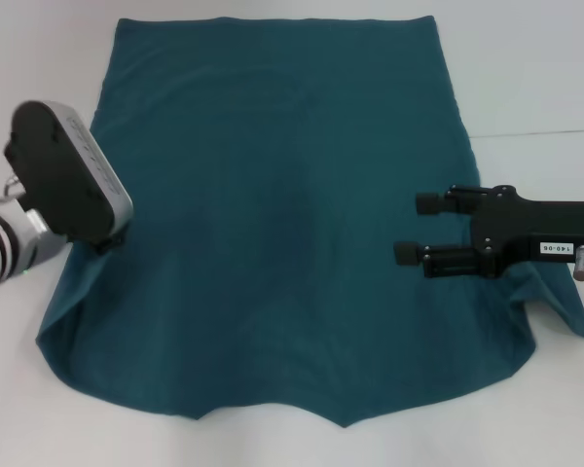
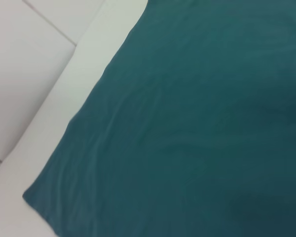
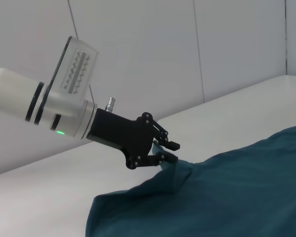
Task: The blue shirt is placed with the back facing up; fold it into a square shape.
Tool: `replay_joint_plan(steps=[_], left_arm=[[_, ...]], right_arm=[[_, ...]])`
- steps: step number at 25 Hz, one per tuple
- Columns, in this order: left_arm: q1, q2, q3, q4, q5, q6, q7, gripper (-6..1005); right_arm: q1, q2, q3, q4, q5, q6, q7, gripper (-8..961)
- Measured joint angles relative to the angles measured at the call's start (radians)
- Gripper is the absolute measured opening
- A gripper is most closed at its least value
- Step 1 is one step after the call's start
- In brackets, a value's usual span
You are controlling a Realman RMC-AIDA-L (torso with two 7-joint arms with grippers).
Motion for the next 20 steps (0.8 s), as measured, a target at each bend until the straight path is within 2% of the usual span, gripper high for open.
replay_joint_plan(steps=[7,10,13,15,17,18,19,20], left_arm=[[0.008,-0.001,0.034,0.007,-0.034,-0.015,-0.056,279],[0.016,-0.001,0.026,0.028,-0.098,-0.012,-0.097,343],[0.039,0.000,0.001,0.068,-0.216,0.009,-0.126,490],[0.049,0.001,-0.039,0.105,-0.279,0.048,-0.175,588],[0.045,0.004,-0.104,0.132,-0.326,0.115,-0.254,632],[0.023,0.009,-0.209,0.141,-0.355,0.206,-0.355,654],[0.023,0.009,-0.209,0.141,-0.355,0.206,-0.355,653],[0.010,0.009,-0.256,0.135,-0.359,0.248,-0.391,652]], right_arm=[[0.001,0.000,0.000,0.000,0.000,0.012,-0.002,909],[0.000,0.001,0.000,0.000,0.000,0.020,-0.010,908],[0.000,0.001,0.000,0.000,0.000,0.022,-0.015,908],[0.000,0.001,0.000,0.000,0.000,0.022,-0.015,908],[0.003,-0.001,0.000,0.000,0.000,0.022,-0.013,908],[0.004,-0.003,0.000,0.000,0.000,0.023,-0.011,908],[0.006,-0.004,0.000,0.000,0.000,0.023,-0.010,908],[0.007,-0.005,0.000,0.000,0.001,0.023,-0.010,908]])
